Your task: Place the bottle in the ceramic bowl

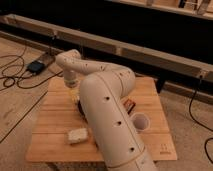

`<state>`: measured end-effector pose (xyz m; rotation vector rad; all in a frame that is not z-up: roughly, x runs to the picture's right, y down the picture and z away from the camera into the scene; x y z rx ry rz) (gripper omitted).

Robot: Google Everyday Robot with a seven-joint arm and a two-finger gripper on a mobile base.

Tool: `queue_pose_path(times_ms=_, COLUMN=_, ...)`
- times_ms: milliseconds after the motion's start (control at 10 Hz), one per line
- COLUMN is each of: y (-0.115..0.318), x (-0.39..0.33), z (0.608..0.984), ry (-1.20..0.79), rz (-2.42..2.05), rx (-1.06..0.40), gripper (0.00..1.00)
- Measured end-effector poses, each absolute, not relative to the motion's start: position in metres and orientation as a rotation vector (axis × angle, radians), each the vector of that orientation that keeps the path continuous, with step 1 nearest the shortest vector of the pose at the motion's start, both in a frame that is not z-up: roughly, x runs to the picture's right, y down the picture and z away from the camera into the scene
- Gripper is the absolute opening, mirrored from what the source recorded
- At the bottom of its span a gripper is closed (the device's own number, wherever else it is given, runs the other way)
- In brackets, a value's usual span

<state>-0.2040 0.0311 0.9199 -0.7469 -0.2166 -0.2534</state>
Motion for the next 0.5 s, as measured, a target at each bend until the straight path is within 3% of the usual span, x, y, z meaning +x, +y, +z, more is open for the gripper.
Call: queue_pose_path(times_ms=500, y=-0.004, x=-0.181, z=0.943, ry=-0.284, rz=-0.357, rx=-0.627, gripper=0.8)
